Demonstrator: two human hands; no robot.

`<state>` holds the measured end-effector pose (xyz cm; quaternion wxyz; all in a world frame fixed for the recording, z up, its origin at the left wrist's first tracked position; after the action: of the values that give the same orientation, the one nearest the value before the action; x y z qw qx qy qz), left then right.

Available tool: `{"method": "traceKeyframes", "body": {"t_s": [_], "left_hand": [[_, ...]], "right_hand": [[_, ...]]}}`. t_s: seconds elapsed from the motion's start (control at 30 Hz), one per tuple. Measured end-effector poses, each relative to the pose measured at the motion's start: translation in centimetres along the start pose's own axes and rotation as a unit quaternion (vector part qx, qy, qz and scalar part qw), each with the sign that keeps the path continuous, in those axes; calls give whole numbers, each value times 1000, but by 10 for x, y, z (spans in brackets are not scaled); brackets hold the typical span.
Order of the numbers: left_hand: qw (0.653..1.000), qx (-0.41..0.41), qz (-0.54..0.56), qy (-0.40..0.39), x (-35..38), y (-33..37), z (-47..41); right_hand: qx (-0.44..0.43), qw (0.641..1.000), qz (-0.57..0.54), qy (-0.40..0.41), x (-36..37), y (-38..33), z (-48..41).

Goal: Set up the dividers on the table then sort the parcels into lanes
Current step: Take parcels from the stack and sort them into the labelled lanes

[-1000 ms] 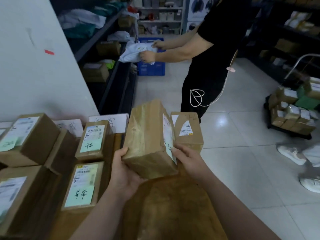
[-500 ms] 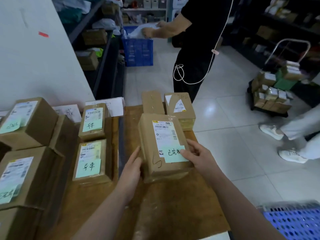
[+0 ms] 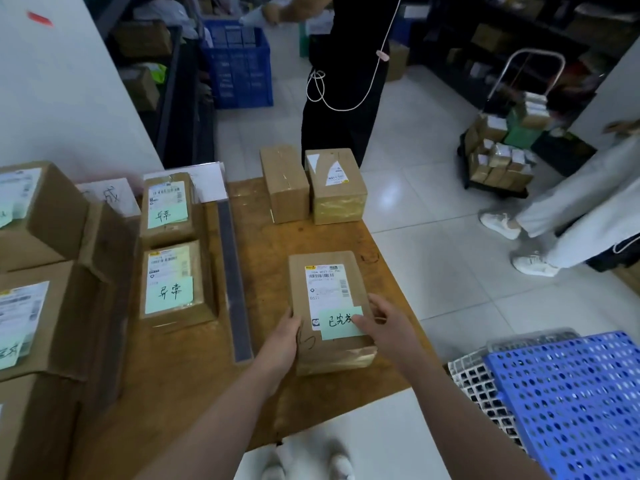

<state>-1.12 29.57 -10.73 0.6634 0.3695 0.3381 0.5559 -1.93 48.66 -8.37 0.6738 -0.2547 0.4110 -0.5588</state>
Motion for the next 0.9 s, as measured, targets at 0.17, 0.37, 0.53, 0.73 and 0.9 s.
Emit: {"method": "traceKeyframes", "body": {"t_s": [0.17,0.37,0.53,0.73,0.9], "left_hand": [[999,-25,-18,20,1,-23,0],[991,-34,51,116,7,-22,15],[990,11,54,132,25,-17,28],[977,85,98,170,29,3,50],[955,159,99,232,9,34,83]], "right_hand": [[21,999,31,-4,-2,19,-7],[32,998,58,-9,-13,32,-15],[22,997,27,-62,-4,25,-2],[-27,996,-25,-75,-18,1,18],[-123,988,-19,-87,-10,-45,39]]}}
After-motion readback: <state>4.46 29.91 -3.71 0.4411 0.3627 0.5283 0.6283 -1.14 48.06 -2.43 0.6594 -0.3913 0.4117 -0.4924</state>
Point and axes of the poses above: each hand's wrist, its own z-axis away from the middle knuckle, its own x-axis out of the palm, y = z × x, the point moved 5 cm from there along -z, towards the middle knuckle, and after that the axes turned 10 degrees about x, right-handed, at the moved point
